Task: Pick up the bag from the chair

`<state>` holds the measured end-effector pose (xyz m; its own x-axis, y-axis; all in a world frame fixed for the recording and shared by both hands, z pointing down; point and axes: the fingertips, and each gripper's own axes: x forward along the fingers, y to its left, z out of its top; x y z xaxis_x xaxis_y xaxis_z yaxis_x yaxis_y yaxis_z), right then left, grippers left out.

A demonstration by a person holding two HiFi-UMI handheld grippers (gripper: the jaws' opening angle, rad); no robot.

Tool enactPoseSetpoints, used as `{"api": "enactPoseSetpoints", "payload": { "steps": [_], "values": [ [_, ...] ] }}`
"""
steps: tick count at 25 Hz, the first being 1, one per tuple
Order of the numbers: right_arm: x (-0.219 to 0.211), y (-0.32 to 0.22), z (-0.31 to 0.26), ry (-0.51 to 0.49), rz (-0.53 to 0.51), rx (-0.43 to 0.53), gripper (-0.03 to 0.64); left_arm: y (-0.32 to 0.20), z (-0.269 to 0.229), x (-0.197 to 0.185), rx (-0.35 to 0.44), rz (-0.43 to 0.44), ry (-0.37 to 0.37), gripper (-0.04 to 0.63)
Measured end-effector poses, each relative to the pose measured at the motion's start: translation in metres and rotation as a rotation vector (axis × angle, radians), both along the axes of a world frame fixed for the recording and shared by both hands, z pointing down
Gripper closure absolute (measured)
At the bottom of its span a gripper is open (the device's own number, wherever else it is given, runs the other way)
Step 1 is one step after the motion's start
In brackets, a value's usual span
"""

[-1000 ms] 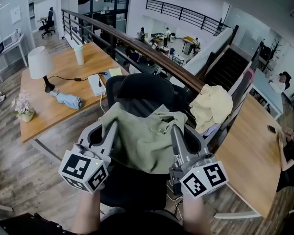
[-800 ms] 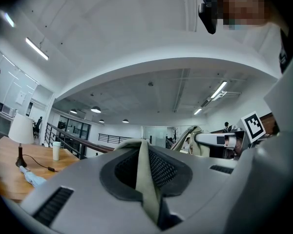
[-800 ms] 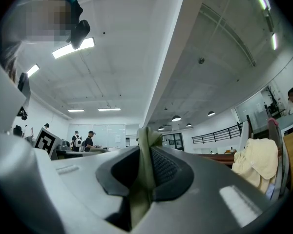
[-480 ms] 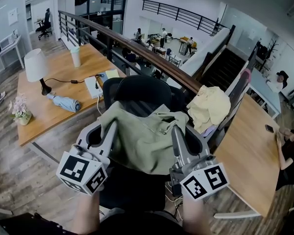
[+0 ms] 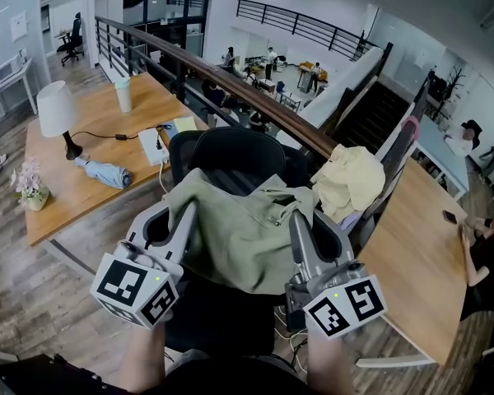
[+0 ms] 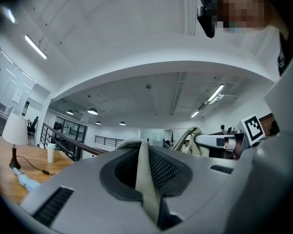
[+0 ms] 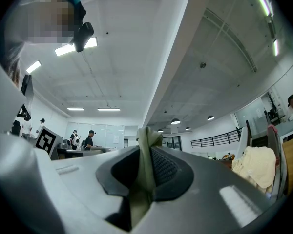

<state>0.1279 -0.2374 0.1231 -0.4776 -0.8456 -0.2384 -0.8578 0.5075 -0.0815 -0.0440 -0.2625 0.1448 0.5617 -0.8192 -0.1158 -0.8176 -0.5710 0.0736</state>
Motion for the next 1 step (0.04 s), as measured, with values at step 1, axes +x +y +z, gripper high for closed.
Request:
{"api": "enactPoseSetpoints", "payload": {
  "steps": [1],
  "values": [
    [0.0000, -0.0001, -0.0004, 0.000, 0.000, 0.000, 0.555, -0.0003, -0.0006, 0.0001, 0.001, 0.001, 0.000, 0.575]
  ]
}}
